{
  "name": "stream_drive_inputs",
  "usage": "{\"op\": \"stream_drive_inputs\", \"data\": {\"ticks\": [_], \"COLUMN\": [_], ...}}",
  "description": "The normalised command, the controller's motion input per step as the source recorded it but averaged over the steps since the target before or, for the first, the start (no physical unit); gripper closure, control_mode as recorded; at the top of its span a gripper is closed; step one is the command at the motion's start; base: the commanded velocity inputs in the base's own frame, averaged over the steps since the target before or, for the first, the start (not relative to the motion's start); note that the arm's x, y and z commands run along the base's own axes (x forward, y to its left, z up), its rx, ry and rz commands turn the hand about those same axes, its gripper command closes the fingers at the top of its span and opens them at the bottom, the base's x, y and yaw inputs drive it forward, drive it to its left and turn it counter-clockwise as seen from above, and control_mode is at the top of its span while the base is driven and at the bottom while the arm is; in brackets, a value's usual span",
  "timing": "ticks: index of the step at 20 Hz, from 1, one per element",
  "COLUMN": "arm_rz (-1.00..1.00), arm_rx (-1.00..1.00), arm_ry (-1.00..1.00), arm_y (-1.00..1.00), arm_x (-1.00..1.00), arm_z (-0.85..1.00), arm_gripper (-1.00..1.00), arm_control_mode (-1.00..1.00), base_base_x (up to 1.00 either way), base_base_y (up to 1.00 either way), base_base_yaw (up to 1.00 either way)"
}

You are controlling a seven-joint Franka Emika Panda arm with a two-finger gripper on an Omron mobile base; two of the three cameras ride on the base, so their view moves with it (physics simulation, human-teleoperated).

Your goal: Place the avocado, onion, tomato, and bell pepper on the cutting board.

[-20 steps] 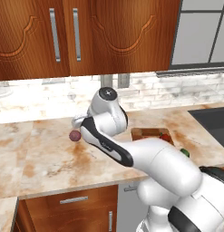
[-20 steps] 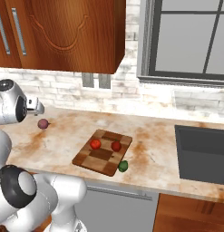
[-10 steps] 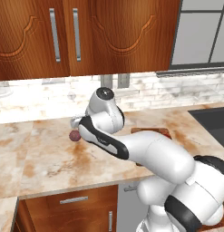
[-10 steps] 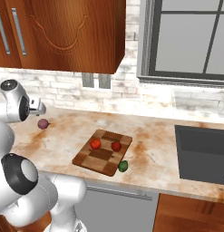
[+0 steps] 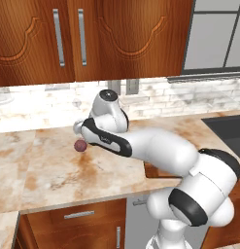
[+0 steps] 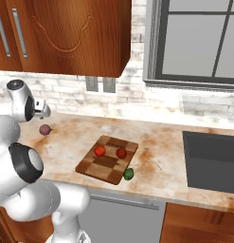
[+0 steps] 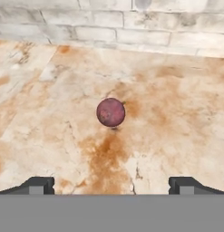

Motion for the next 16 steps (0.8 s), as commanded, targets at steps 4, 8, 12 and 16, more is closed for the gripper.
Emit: {"op": "stream_drive_inputs", "data": {"ticks": [4, 8, 12, 16], "arm_rz": [0.00, 0.00, 0.00, 0.00], "arm_rx": [0.00, 0.00, 0.00, 0.00], "arm_ry": [0.08, 0.10, 0.10, 0.07], "arm_y": [0.01, 0.16, 0.23, 0.17], "arm_x": [0.32, 0.31, 0.17, 0.12], "arm_z": [-0.10, -0.20, -0.32, -0.26], "arm_gripper": [-1.00, -1.00, -1.00, -1.00], "arm_control_mode": [-1.00, -1.00, -1.00, -1.00], "base_base_x": [0.00, 0.00, 0.00, 0.00], "base_base_y": [0.00, 0.00, 0.00, 0.00], "base_base_yaw": [0.00, 0.00, 0.00, 0.00]}}
